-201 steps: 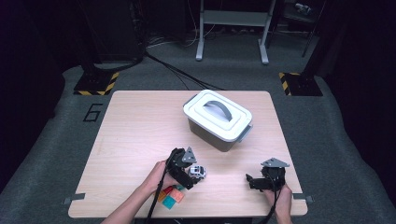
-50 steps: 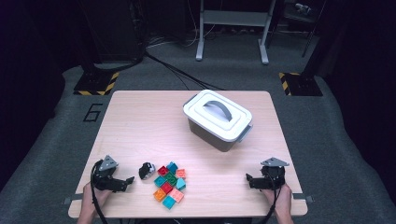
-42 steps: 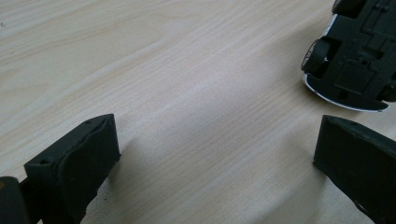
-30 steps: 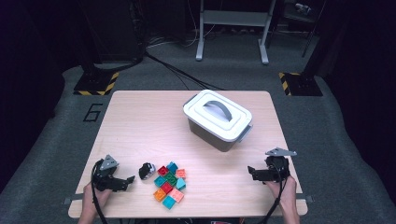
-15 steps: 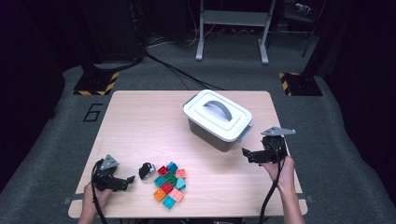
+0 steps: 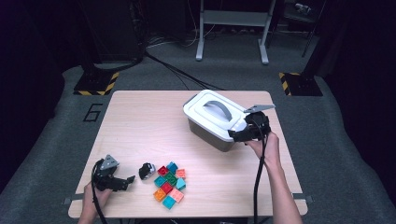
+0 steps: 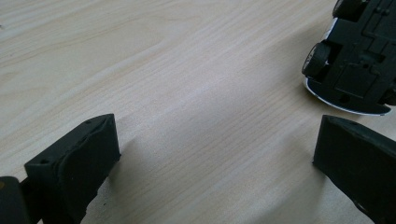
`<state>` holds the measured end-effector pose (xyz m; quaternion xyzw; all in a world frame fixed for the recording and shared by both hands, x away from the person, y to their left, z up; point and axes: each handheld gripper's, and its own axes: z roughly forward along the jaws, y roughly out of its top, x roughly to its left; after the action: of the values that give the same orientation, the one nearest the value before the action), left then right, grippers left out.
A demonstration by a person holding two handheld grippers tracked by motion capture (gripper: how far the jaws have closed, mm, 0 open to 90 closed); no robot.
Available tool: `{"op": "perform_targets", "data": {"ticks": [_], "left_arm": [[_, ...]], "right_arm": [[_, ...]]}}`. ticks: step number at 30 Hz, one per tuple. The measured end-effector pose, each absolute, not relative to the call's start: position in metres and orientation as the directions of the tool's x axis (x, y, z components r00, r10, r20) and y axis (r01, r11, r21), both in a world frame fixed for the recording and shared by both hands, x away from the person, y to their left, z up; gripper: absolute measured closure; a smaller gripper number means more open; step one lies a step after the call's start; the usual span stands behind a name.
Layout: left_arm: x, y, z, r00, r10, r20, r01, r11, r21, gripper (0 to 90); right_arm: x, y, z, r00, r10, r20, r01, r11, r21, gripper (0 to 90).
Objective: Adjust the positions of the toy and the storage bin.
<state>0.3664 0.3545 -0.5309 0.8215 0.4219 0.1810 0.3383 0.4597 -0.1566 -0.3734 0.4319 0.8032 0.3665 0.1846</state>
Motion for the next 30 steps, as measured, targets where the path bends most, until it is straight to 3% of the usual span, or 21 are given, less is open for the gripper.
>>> {"op": "perform_targets", "data": {"ticks": [3, 16, 22, 30], "left_arm": [[0.366, 0.354, -0.531, 0.578, 0.816, 0.012, 0.571, -0.415, 0.708, 0.2], [0.367, 0.354, -0.531, 0.573, 0.82, 0.004, 0.574, -0.404, 0.712, 0.2], [0.367, 0.354, -0.531, 0.573, 0.82, 0.002, 0.575, -0.404, 0.711, 0.2], [0.367, 0.354, -0.531, 0.571, 0.821, 0.003, 0.575, -0.403, 0.712, 0.3]], "right_arm": [[0.471, -0.152, -0.375, -0.547, 0.836, 0.037, 0.571, 0.34, 0.747, 0.0], [0.502, -0.135, -0.38, -0.523, 0.852, -0.006, 0.552, 0.344, 0.759, 40.0], [0.514, -0.126, -0.379, -0.525, 0.851, -0.017, 0.557, 0.359, 0.749, 47.6], [0.522, -0.116, -0.385, -0.517, 0.853, -0.071, 0.564, 0.402, 0.721, 65.9]]}}
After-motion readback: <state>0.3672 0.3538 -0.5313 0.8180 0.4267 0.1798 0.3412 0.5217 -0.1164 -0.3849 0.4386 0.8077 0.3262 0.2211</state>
